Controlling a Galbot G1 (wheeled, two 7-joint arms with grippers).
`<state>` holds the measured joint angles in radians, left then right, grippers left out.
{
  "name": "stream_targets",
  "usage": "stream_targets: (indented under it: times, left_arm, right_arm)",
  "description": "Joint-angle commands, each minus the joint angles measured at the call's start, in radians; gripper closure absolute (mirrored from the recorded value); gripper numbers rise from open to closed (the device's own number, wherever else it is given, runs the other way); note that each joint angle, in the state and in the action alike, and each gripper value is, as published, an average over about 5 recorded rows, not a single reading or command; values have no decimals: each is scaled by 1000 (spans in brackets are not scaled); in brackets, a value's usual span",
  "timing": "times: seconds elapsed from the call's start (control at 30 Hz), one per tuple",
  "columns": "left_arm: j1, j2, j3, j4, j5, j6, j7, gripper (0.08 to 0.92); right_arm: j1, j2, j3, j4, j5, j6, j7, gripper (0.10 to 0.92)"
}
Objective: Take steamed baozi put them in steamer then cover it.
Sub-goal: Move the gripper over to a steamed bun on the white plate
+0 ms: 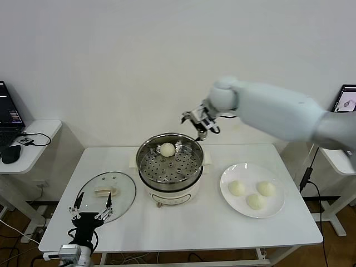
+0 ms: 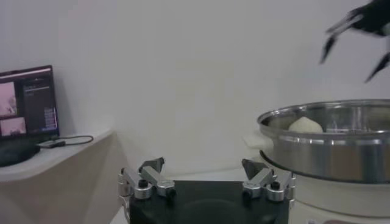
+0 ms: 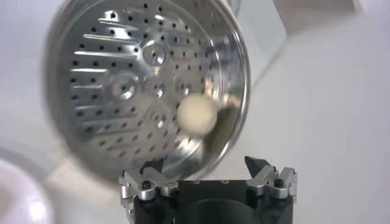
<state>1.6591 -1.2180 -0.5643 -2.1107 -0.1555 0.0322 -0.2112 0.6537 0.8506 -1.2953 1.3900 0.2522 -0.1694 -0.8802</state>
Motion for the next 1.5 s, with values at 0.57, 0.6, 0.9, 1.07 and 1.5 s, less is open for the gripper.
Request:
stream_targets:
  times: [0.57,0.6,0.9,1.07,1.5]
  left_arm:
    - [16,-5,-21,4,18,7,5,177]
    - [16,-6,-23,5,18,7,6,177]
    - [12,-5,-40,19,18,6,7,177]
    - [9,-5,-42,27,19,5,8,177]
    - [3,-3,-47,40,18,4,9,177]
  right_arm:
    - [-594,-329,333,72,-149,-149,32,203]
    - [-614,-313,349,49,-164,-139,28,203]
    - [-674,-162,406,-134,-249,-70,-14,203]
    - [-667,-85,418,-212,-267,-40,-48,203]
    - [-637,19,413,-338,-322,-6,-151,203]
